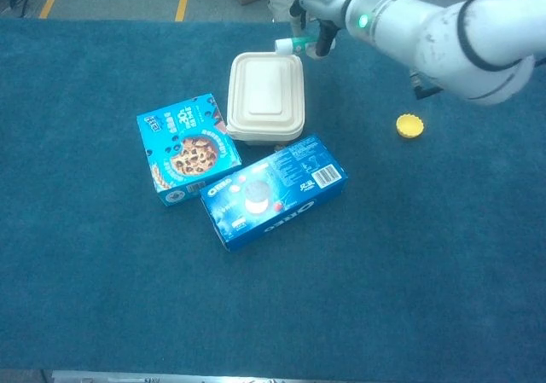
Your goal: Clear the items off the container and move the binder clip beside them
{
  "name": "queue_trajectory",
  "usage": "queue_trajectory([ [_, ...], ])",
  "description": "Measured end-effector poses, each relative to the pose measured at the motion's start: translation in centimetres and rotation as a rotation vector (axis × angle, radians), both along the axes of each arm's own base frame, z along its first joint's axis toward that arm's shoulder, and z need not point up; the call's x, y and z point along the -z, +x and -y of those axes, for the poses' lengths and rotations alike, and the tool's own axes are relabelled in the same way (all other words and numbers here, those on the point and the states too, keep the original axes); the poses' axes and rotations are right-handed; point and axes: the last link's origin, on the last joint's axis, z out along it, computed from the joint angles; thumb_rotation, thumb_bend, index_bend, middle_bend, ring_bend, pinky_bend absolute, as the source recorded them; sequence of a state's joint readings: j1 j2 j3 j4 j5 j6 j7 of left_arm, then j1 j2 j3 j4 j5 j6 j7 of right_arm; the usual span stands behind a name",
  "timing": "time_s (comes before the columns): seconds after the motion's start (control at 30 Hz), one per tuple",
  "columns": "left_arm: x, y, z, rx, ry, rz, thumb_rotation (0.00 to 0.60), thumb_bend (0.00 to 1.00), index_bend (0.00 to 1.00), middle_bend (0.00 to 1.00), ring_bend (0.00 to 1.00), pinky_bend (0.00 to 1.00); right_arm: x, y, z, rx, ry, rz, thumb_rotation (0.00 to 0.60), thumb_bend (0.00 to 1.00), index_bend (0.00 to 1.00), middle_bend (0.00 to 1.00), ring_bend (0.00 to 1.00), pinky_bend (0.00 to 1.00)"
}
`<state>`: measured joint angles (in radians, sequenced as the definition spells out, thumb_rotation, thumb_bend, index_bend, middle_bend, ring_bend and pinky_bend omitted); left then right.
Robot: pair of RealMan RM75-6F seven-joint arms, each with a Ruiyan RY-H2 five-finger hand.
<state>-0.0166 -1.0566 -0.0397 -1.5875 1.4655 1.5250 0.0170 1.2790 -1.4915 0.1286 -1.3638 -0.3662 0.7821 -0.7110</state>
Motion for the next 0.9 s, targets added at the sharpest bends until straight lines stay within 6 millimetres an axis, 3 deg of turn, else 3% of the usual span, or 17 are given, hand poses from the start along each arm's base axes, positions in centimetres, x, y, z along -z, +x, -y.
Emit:
queue_trajectory([
  [0.23,0.3,0.3,-0.4,0.015,-0.010,0.005,0.600,0.39,0.18,0.13,0.08,0.05,-4.1,-5.8,-1.4,0.027,-0.028,-0.057,0.600,0.40,0.58,0.31,0.04,0.00],
  [0.37,0.9,0.3,-0.8,0.022,-0.024,0.012,0.600,0.39,0.18,0.13,0.08,0.05,-5.5,-9.2,-2.1,0.070,-0.032,-0.082,0.600,0.40,0.58,0.31,0.04,0.00],
  [0.63,1.4,0.8,-1.3,0.042,-0.038,0.014,0.600,0.39,0.18,0.13,0.08,0.05,-5.4,-13.5,-2.8,0.119,-0.010,-0.120,0.600,0.40,0.58,0.31,0.04,0.00],
  [0.9,1.1,0.6,-0.8,0.032,-0.028,0.011,0.600,0.39,0.18,0.13,0.08,0.05,-3.4,-14.9,-3.4,0.111,0.031,-0.147,0.600,0.39,0.58,0.31,0.04,0.00],
])
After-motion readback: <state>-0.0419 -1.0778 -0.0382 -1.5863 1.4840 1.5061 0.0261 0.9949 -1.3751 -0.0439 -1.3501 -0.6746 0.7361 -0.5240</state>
